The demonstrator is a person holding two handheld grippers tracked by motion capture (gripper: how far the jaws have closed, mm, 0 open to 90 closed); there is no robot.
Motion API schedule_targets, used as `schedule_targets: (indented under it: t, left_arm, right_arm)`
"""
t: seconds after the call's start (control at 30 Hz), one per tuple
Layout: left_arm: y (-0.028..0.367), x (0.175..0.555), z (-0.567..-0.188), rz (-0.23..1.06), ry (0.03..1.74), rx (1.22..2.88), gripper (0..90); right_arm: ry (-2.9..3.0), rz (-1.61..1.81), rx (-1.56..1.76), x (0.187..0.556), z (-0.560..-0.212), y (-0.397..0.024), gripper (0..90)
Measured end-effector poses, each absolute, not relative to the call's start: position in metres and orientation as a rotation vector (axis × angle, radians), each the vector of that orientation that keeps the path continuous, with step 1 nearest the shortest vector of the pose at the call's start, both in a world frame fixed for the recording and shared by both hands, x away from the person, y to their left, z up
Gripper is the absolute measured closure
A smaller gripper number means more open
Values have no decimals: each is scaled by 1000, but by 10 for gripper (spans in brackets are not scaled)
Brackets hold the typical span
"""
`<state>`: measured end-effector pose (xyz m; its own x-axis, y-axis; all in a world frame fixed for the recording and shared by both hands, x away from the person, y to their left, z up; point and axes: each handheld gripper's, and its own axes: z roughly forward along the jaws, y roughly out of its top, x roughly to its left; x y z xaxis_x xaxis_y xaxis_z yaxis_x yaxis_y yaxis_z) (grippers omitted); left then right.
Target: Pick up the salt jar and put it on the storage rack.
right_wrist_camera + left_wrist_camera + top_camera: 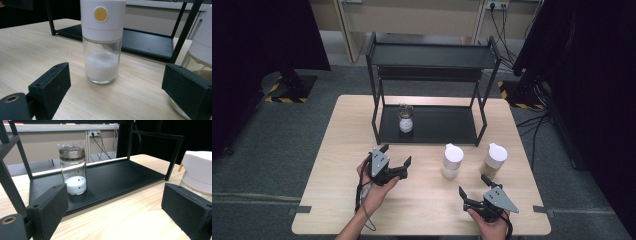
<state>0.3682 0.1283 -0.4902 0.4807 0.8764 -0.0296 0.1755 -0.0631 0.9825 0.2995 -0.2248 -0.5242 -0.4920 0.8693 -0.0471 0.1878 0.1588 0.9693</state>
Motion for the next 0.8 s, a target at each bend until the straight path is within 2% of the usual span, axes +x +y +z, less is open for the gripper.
schedule_targets:
  t: [0.8]
  left_arm:
    - [129, 341, -513, 688, 945, 1556, 70]
  right_arm:
    - [1800, 1367, 1004, 299, -524, -225, 85]
